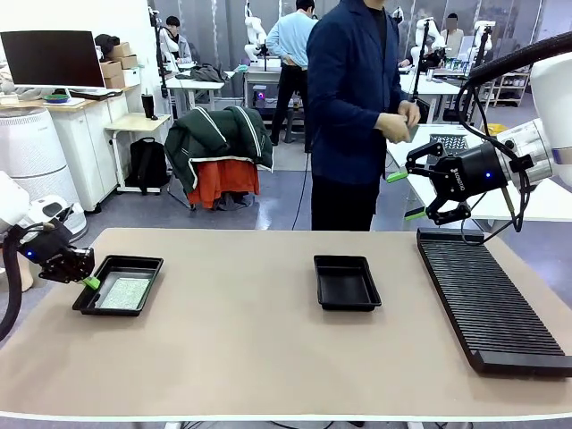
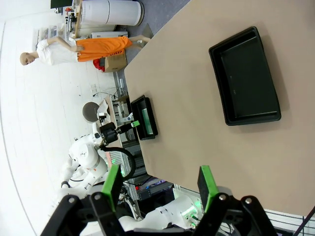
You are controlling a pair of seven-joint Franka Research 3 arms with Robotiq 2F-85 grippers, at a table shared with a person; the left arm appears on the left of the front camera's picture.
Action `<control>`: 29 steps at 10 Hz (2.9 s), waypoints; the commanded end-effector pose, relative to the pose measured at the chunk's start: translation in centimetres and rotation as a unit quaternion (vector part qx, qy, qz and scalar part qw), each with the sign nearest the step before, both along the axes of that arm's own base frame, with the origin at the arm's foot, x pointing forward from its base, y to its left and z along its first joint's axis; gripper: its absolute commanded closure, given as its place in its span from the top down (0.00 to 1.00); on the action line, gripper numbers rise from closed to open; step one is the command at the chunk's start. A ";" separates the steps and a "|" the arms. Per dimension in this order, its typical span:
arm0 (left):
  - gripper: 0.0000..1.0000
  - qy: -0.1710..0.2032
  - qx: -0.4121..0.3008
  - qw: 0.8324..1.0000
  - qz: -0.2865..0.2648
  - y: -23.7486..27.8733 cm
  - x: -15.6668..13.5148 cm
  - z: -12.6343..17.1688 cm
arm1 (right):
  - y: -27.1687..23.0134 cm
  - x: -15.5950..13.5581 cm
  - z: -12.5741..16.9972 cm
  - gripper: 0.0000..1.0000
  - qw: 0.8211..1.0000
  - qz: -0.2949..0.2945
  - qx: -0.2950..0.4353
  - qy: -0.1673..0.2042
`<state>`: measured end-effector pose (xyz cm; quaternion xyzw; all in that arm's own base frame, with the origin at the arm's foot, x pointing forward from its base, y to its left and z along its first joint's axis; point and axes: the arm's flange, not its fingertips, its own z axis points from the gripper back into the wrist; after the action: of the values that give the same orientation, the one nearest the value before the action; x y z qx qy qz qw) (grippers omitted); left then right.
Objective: Inspect and transfer BCBs to ESD trays.
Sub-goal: Pick up the ESD tray and place it on the left side of the table, then pick up the Blank PCB from the PCB Rack and place it in the right ESD tray.
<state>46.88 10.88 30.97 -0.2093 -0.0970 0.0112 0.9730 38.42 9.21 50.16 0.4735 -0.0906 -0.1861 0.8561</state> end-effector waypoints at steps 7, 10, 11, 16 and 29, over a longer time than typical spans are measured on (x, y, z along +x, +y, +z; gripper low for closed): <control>1.00 0.016 0.049 0.999 -0.012 -0.5 0.1 1.6 | 0.0 0.1 -0.2 0.82 1.000 0.001 0.006 -0.004; 1.00 0.015 0.104 0.994 -0.019 -1.5 -0.1 6.2 | 0.0 0.1 -0.2 0.82 1.000 0.001 0.006 -0.004; 1.00 0.016 0.130 0.991 -0.027 -2.3 0.0 8.8 | 0.0 0.1 -0.2 0.82 1.000 0.001 0.006 -0.004; 1.00 0.034 0.185 0.981 -0.051 -4.8 0.8 15.6 | 0.0 0.1 -0.2 0.82 1.000 0.001 0.006 -0.004; 1.00 0.019 0.176 0.983 -0.050 -4.4 0.6 15.8 | 0.0 0.1 -0.2 0.82 1.000 0.001 0.006 -0.004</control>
<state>47.45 6.61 47.11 -0.0389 -0.0634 -0.0521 0.9959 38.42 9.21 50.17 0.4735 -0.0906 -0.1861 0.8561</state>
